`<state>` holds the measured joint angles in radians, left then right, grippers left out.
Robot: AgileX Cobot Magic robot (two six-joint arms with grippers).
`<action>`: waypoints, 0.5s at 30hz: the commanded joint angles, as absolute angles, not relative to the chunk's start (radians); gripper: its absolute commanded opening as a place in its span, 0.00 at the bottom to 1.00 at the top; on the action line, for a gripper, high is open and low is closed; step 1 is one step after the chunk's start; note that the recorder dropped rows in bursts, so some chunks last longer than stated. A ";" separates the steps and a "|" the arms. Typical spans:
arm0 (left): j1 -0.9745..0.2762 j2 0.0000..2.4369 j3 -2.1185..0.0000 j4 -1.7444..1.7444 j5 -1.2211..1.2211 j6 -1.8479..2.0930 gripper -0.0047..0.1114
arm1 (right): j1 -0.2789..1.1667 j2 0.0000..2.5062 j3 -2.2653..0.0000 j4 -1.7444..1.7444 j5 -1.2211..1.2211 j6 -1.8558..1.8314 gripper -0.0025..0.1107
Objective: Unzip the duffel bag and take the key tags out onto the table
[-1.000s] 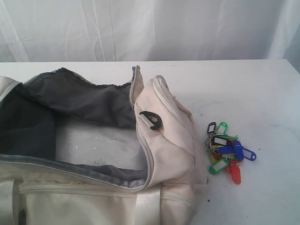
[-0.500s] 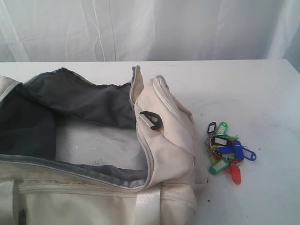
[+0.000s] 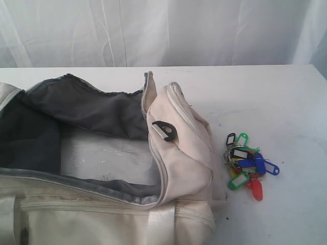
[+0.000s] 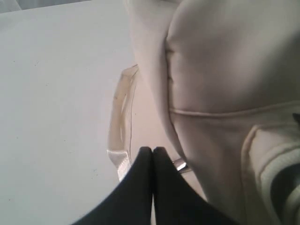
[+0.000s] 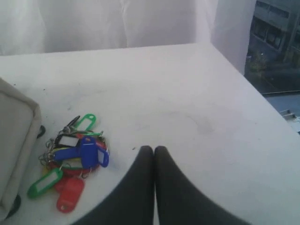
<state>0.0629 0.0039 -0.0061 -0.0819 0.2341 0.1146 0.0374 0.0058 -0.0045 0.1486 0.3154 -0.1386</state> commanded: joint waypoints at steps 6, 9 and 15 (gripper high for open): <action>0.064 0.000 0.000 -0.088 0.236 0.111 0.04 | 0.127 0.000 0.000 0.138 0.332 -0.161 0.02; 0.064 0.000 0.000 -0.088 0.236 0.111 0.04 | 0.140 0.000 0.000 0.138 0.334 -0.161 0.02; 0.064 0.000 0.000 -0.088 0.236 0.111 0.04 | 0.151 0.000 0.000 0.140 0.334 -0.153 0.02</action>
<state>0.0629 0.0039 -0.0061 -0.0819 0.2348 0.1146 0.1452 0.0058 -0.0045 0.1486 0.3351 -0.1527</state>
